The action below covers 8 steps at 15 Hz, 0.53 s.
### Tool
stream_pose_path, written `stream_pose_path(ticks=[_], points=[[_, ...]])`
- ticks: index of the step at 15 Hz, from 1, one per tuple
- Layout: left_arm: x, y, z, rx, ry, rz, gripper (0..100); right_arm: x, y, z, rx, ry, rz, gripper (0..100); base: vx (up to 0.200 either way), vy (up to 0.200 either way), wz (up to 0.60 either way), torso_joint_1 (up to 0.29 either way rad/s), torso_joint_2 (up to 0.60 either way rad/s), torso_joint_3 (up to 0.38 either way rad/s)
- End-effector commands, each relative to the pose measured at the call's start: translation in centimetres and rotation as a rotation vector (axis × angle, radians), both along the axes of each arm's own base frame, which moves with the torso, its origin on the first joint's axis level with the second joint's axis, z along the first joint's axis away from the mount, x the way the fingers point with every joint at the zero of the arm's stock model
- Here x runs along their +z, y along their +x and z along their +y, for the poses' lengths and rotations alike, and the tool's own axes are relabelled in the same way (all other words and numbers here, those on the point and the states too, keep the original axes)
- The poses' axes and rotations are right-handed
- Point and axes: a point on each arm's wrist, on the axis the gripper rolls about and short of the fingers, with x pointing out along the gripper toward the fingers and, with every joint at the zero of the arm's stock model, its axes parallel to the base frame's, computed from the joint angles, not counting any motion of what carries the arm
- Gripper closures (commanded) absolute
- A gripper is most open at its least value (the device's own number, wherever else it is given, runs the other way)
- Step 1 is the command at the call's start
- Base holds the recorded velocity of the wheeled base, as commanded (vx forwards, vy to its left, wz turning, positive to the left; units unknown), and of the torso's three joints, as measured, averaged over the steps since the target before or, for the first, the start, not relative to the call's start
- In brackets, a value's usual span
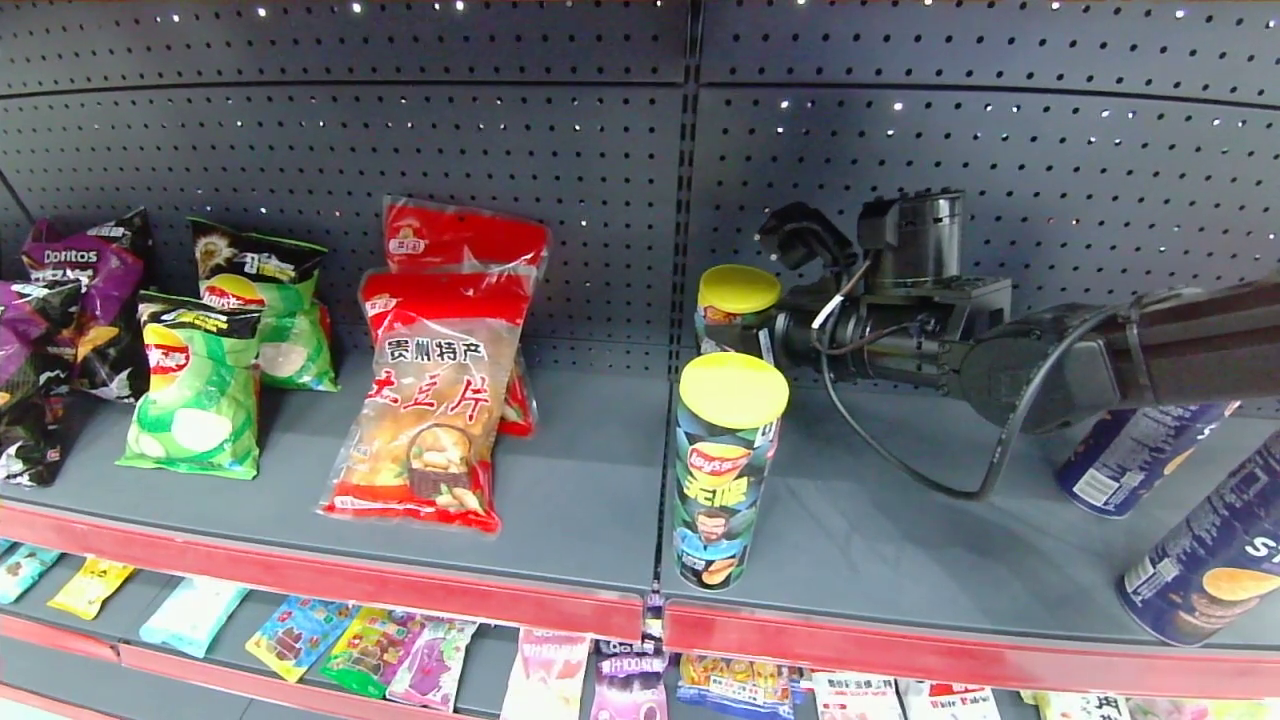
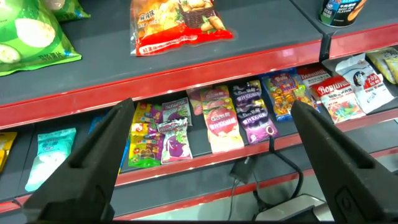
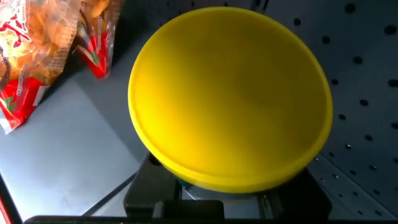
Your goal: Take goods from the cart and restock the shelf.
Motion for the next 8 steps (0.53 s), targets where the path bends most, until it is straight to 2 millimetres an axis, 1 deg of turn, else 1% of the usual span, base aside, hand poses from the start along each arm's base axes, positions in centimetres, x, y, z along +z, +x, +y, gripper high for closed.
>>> stream_pose_path(ticks=[1,8], points=[[0.09,0.00,0.00,0.000,0.000,-0.002,0,-0.21,0.07,0.08,0.002,-0.001,0.004,100,0.000,0.000,0.00,0.000,0.00,0.000],[0.12,-0.05,0.02,0.000,-0.002,-0.006,0,-0.58,0.12,0.25,0.002,-0.001,0.009,100,0.000,0.000,0.00,0.000,0.00,0.000]])
